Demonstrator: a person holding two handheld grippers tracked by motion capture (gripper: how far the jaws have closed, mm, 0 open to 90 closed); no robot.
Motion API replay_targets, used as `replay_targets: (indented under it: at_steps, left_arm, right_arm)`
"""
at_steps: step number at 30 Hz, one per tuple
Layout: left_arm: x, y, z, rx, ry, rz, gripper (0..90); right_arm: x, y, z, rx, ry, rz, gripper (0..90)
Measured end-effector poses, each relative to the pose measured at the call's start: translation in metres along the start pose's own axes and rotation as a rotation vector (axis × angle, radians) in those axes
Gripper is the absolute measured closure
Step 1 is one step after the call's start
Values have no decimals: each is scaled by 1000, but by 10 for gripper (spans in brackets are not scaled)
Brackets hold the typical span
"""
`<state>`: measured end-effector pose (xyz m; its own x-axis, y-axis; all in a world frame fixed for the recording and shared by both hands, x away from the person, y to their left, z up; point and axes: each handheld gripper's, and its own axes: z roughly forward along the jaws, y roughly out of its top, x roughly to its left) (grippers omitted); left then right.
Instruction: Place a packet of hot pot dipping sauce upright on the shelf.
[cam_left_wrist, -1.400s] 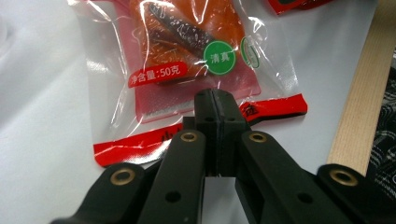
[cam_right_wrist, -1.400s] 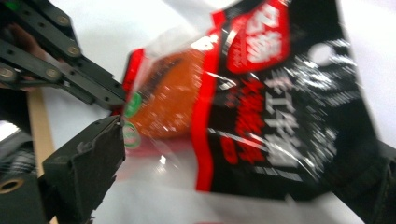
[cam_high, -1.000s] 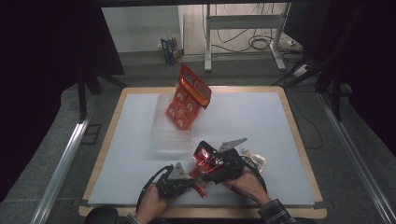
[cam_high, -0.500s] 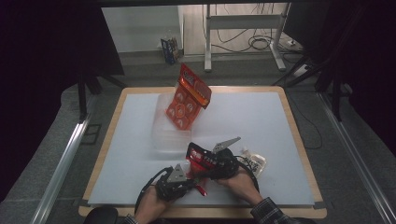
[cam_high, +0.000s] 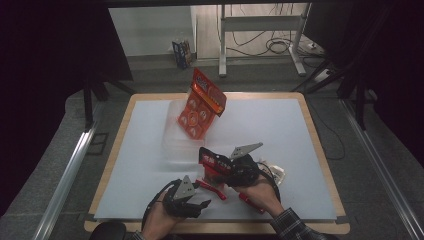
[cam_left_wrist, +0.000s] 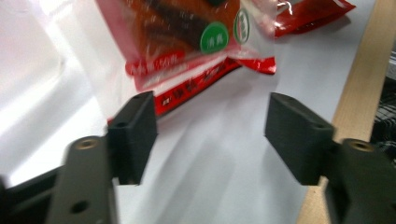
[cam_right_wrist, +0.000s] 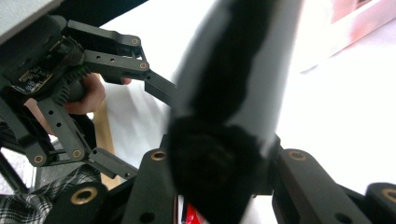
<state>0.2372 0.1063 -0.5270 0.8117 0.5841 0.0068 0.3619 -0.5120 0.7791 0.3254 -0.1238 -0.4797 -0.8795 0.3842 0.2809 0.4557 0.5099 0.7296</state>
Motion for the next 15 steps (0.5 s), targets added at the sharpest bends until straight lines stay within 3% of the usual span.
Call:
replay_targets:
  at_steps: [6, 15]
  left_arm:
    - [5, -1, -2, -9, 5, -29, 209]
    - [11, -2, -6, -25, 2, -108, 77]
  right_arm:
    - [-2, 6, -12, -19, -33, -18, 685]
    - [-9, 19, -34, -63, -82, -44, 685]
